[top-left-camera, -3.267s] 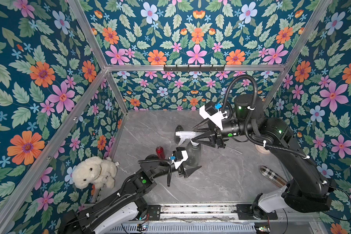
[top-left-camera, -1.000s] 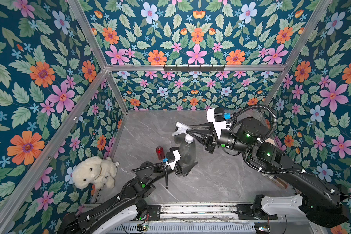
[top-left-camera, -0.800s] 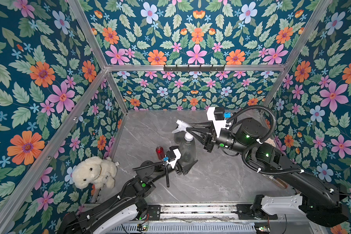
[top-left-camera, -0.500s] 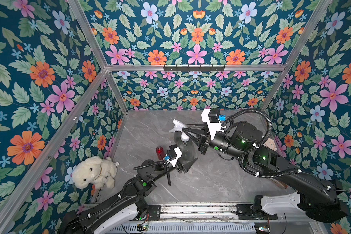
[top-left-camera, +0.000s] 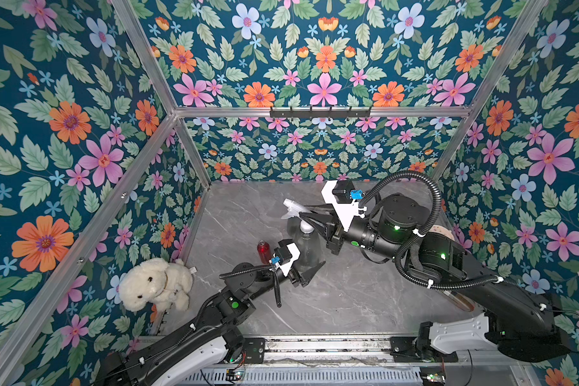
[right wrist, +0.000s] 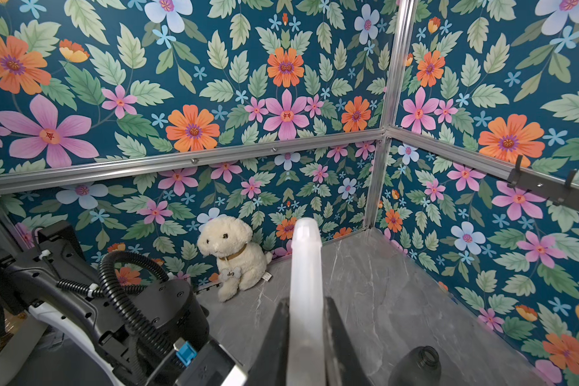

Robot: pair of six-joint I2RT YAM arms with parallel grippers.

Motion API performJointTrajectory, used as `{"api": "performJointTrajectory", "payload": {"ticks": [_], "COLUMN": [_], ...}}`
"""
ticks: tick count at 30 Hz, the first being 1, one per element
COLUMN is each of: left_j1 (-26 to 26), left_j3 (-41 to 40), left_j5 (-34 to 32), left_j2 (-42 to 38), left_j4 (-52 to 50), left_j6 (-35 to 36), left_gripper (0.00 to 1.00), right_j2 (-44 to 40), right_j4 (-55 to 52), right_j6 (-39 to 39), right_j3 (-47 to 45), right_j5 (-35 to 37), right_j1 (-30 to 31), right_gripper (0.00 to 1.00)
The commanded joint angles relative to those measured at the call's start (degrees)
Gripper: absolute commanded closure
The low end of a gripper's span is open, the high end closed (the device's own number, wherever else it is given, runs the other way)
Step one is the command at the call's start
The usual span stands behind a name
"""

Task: Attach spray nozzles to spray bottles
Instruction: Screw the spray nozzle on the spray bottle.

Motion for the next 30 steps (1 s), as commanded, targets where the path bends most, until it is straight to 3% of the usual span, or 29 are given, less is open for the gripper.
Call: {"api": "performJointTrajectory", "payload": {"ticks": [1,4,11,30], "left_j1": [0.1,0.2,0.2,0.2], "left_j3": [0.6,1.6,2.2,2.4], "left_j5": [-2.3,-2.0,-2.4,-2.7], "left_j2": [-0.1,0.6,0.8,1.4], "left_j4": [9.5,7.8,5.7,3.9], "left_j6": [-1.3,-0.8,-0.6,0.1], "left_gripper": [1.00,1.00,1.00,1.00], "right_j2": [0.1,0.2,-0.6,0.1], "right_j4": [-7.4,-7.8,-7.6,-7.6], "right_j6": [0.1,0.0,-0.6,-1.8], "right_j3": [-1.4,-0.6,-0.3,2.4], "right_j5": [0.0,0.2,1.6,2.1], "right_j1": [0.1,0.1,0.1,0.0], "right_gripper": [1.00,0.98,0.81,0.65]}}
